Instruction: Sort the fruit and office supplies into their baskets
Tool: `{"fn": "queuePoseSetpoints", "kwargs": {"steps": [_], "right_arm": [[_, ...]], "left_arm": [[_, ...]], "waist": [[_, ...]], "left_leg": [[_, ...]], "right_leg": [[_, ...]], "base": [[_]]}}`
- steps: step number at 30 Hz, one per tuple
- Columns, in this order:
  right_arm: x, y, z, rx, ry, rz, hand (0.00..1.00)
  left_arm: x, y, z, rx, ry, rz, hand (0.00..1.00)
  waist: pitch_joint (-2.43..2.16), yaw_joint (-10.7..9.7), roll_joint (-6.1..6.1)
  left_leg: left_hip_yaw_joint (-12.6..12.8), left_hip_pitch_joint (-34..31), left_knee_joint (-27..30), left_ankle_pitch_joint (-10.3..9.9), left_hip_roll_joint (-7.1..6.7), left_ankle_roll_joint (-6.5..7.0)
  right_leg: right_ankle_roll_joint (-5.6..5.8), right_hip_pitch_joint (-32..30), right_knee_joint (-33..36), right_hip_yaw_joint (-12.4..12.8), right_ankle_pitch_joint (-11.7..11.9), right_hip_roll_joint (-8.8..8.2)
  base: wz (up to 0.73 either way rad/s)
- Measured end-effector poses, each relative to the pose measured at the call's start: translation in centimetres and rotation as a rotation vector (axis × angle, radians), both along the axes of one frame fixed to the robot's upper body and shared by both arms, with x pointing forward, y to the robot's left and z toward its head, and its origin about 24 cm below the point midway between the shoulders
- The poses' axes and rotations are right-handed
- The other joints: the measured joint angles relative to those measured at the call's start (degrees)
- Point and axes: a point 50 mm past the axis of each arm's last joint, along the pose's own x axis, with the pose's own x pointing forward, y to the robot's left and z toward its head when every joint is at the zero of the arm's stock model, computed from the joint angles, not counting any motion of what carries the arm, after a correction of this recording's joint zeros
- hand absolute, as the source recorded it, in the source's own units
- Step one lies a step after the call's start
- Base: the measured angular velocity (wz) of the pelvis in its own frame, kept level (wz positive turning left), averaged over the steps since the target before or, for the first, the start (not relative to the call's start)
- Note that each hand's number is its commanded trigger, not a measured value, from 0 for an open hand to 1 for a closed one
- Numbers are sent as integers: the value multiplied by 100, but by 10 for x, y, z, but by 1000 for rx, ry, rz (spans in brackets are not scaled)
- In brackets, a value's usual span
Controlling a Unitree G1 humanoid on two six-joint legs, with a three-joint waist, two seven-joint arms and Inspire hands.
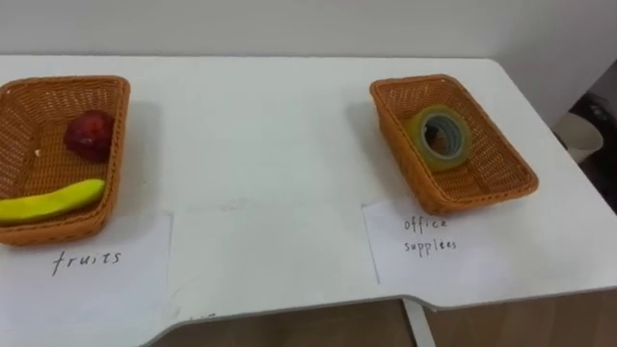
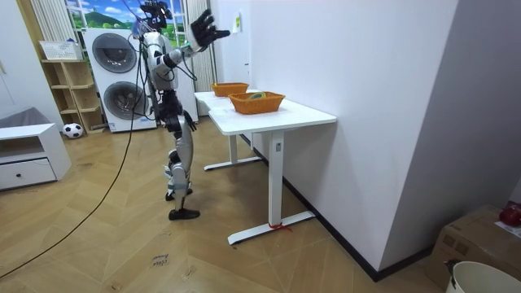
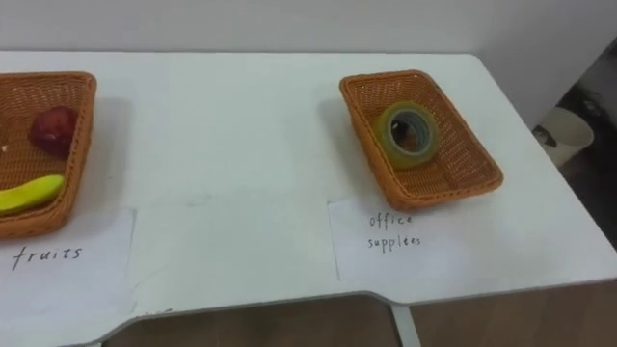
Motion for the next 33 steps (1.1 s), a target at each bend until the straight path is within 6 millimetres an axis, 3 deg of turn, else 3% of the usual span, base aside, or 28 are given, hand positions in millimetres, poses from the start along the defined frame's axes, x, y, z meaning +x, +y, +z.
{"fn": "queuePoseSetpoints", "kwargs": {"steps": [4, 8, 14, 17, 19, 21, 23, 25, 28, 33], "right_arm": [[-21, -12, -27, 108, 34, -104, 0], [-42, -18, -56, 199, 87, -184, 0], [-72, -12, -106, 386, 116, -303, 0], [-90, -9, -130, 451, 185, -360, 0], [-104, 1, -155, 520, 241, -392, 0], [-120, 14, -180, 595, 294, -416, 0], [-133, 35, -204, 677, 351, -414, 0], [-150, 65, -236, 778, 462, -395, 0], [-164, 101, -268, 944, 508, -385, 0], [-175, 138, -295, 1062, 604, -265, 0]], "left_arm": [[7, -2, 0, -4, -19, -12, 0], [15, -3, 0, -5, -34, -22, 0], [26, -3, 3, -4, -68, -39, 0], [25, -3, 3, -10, -66, -36, 0], [23, -5, 2, -18, -62, -28, 0], [25, -9, 0, -29, -67, -27, 0], [26, -13, -1, -38, -68, -32, 0], [26, -22, -4, -61, -63, -36, 0], [24, -32, -9, -88, -57, -27, 0], [16, -39, -13, -121, -41, -19, 0]], "waist": [[-10, -171, 10], [-15, -161, 17], [-37, -185, 73], [-52, -154, 172], [-73, -155, 240], [-63, -129, 271], [-45, -67, 292], [-31, 4, 380], [-33, 31, 498], [-29, 185, 575]], "left_leg": [[26, -20, -3, -15, 8, -18], [82, 11, -15, -21, 12, -22], [128, -36, -32, -28, 16, -23], [128, -68, -40, -28, 17, -24], [125, -85, -41, -27, 17, -24], [125, -66, -33, -27, 17, -24], [121, -52, -38, -28, 17, -24], [120, -26, -60, -29, 11, -24], [126, 12, -68, -31, 6, -25], [62, 19, -55, -30, -18, -25]], "right_leg": [[-3, -15, -45, 12, 2, 14], [-3, -7, -49, 44, 2, 18], [-12, -95, -48, 127, 9, 35], [-12, -132, -44, 128, 8, 36], [-12, -139, -44, 124, 8, 37], [-11, -115, -47, 130, 8, 36], [-11, -99, -49, 120, 7, 33], [-10, -79, -48, 126, 7, 29], [-13, -59, -49, 153, -9, 29], [2, -45, -55, 175, -59, 18]], "base": [[-2], [-7], [-5], [0], [0], [4], [2], [0], [-3], [2]]}}
